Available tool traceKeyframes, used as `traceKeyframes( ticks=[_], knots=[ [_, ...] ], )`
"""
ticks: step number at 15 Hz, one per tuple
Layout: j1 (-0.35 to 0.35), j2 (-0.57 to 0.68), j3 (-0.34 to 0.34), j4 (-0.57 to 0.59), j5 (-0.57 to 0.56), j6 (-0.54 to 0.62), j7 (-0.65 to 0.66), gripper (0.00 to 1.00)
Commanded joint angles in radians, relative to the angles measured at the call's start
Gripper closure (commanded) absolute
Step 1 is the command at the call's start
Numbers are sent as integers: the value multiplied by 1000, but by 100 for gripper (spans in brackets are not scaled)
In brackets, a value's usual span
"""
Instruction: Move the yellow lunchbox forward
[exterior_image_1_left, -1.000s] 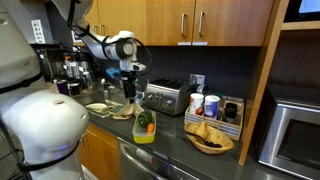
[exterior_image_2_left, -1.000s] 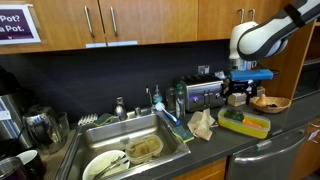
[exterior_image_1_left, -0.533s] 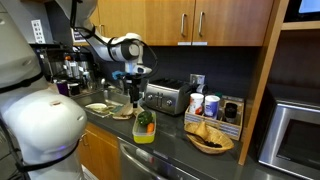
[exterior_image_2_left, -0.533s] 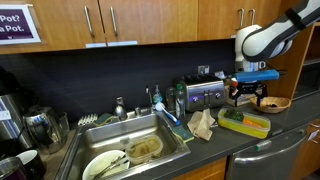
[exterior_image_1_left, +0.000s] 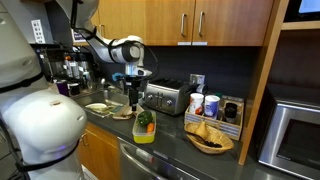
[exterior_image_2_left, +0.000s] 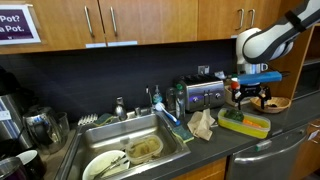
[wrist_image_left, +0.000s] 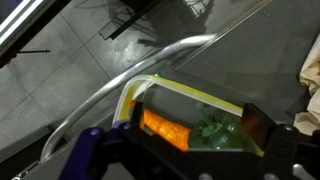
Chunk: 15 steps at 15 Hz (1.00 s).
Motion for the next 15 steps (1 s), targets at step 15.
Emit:
traceKeyframes(
  ticks=[15],
  knots=[
    [62, 149, -56, 64, -113, -46, -792, 0]
  ],
)
